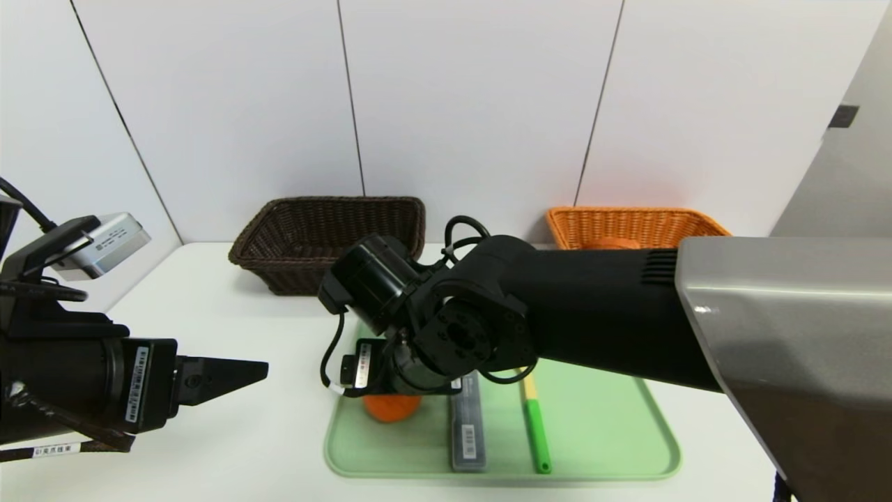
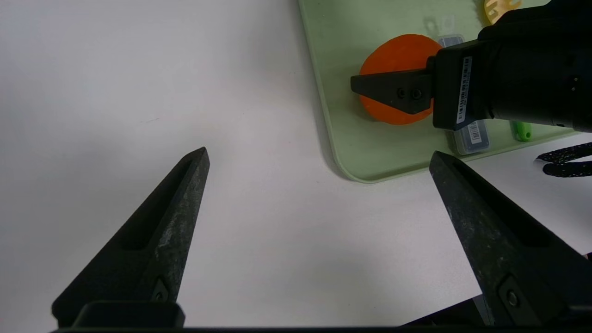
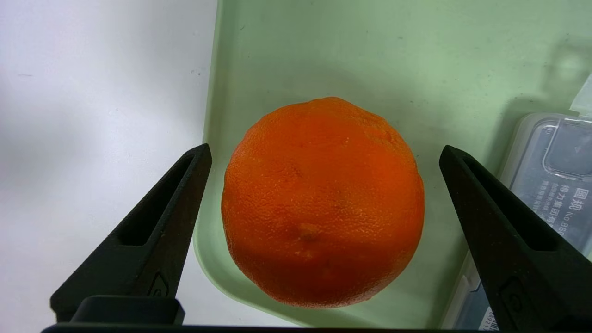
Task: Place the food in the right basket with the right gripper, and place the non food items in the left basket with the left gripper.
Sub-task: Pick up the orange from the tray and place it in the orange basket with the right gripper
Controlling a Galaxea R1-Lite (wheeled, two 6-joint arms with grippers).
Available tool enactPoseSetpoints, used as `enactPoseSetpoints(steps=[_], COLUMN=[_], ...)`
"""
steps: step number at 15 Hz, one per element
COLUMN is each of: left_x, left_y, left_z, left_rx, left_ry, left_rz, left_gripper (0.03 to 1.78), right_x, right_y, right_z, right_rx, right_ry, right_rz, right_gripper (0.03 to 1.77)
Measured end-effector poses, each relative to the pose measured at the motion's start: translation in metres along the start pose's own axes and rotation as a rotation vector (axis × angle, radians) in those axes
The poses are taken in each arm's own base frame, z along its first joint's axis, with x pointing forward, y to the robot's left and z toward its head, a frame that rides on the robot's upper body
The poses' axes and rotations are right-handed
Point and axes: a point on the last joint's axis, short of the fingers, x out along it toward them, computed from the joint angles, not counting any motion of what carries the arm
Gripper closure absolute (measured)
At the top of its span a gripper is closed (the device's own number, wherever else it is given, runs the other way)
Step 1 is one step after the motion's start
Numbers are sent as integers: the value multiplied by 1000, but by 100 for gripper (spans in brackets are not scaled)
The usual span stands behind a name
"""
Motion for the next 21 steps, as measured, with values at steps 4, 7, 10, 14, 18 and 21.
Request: enactPoseSetpoints(steps=[4, 7, 10, 14, 18, 21], left_x=[0, 0, 0, 0, 1, 4], left_y=[0, 0, 0, 0, 0, 0], left_z=[0, 0, -1, 0, 0, 1], left_rx=[0, 1, 1, 1, 3, 5], left_ry=[0, 0, 2, 2, 4, 11], left_rz=[1, 1, 1, 2, 4, 7], left_gripper=[12, 12, 12, 12, 12, 12], right_x=[3, 3, 2, -27, -96, -143], right_y=[1, 1, 1, 0, -25, -77], right_z=[0, -1, 0, 13, 54, 97], right_rx=[0, -15, -15, 10, 49, 78], right_ry=[-3, -1, 1, -39, -175, -342], right_rz=[5, 5, 8, 77, 231, 246], right_gripper=[43, 64, 66, 67, 67, 67])
